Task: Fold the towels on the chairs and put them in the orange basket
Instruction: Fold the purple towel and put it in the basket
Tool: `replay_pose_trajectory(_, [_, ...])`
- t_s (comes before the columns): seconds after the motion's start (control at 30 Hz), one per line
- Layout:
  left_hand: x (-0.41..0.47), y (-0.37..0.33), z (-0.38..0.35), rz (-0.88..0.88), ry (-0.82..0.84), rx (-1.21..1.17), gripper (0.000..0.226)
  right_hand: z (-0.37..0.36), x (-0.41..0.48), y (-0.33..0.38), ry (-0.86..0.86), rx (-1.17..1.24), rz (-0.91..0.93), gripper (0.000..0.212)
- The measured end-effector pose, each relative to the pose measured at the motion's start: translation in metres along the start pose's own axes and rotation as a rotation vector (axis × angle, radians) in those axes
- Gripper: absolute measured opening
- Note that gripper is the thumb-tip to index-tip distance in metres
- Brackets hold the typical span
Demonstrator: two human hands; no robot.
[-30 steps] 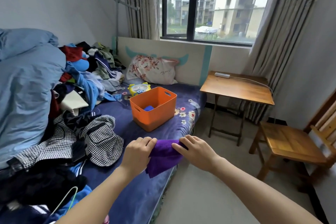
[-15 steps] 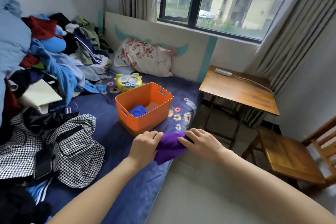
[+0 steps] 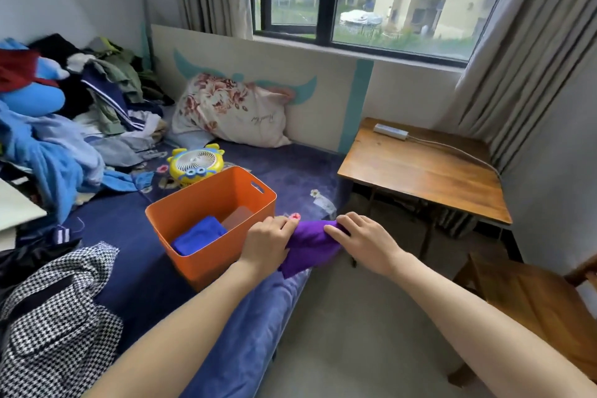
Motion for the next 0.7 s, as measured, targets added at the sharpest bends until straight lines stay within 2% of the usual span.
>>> replay_pose_trajectory(0.2, [0.063,-0.006,-0.030,0.081,0.007,-0.012,0.076,-0.050,0.004,-0.073,-0.002,0.106,-0.020,0.049])
replay_pose_trajectory(0.33, [0.081,0.011,-0.042,0.149,-0.039,0.033,0.064,-0.084,0.023,-0.093,-0.032,0.129,0.054,0.051])
replay_pose_trajectory(0.43, [0.100,0.034,-0.046,0.243,-0.135,0.001,0.051,-0.113,0.047,-0.112,-0.048,0.185,0.074,0.061])
replay_pose_trajectory(0.53, [0.119,0.069,-0.051,0.319,-0.196,-0.002,0.056,-0.140,0.083,-0.127,-0.087,0.187,0.133,0.063])
replay_pose_trajectory(0.7, [0.146,0.119,-0.077,0.479,-0.179,-0.024,0.065,-0.195,0.137,-0.153,-0.079,0.251,0.266,0.064])
Point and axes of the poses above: each hand's wrist, its own x-axis towards the middle knuckle, its own z-axis out of the back of the hand, y = z × x, the point moved 2 cm from there along x, towards the middle knuckle, and after that the axes turned 9 degrees about z, right-handed, at the moved point
